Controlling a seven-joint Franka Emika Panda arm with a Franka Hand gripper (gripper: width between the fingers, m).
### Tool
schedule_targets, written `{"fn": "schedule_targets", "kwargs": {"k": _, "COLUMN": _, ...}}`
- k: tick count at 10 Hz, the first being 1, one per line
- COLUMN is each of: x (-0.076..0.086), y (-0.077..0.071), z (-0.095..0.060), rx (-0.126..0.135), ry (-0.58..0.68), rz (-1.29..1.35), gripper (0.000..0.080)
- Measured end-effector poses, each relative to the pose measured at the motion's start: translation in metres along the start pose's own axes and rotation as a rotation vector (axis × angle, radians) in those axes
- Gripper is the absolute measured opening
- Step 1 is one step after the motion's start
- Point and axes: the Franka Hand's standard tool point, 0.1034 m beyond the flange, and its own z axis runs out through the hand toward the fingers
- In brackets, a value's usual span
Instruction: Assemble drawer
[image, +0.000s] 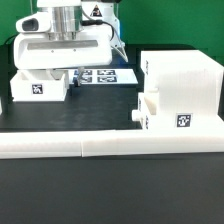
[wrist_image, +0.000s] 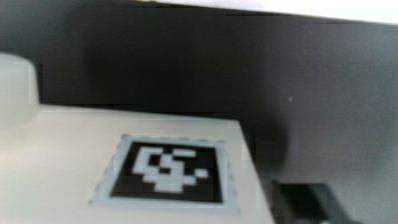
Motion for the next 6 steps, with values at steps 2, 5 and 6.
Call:
{"fn": "schedule_targets", "kwargs": {"k": 2, "x": 0.0, "y": 0.0, "z": 0.0, "rx": 0.0, "ry": 0.0, "rz": -0.001, "gripper": 0.0042}}
{"fn": "schedule_targets", "kwargs": {"k": 5, "x": 0.0, "y": 0.0, "z": 0.0, "rx": 0.0, "ry": 0.0, "rz": -0.001, "gripper": 0.0042}}
{"fn": "schedule_targets", "kwargs": {"k": 6, "x": 0.0, "y": 0.0, "z": 0.0, "rx": 0.0, "ry": 0.0, "rz": -0.001, "gripper": 0.0042}}
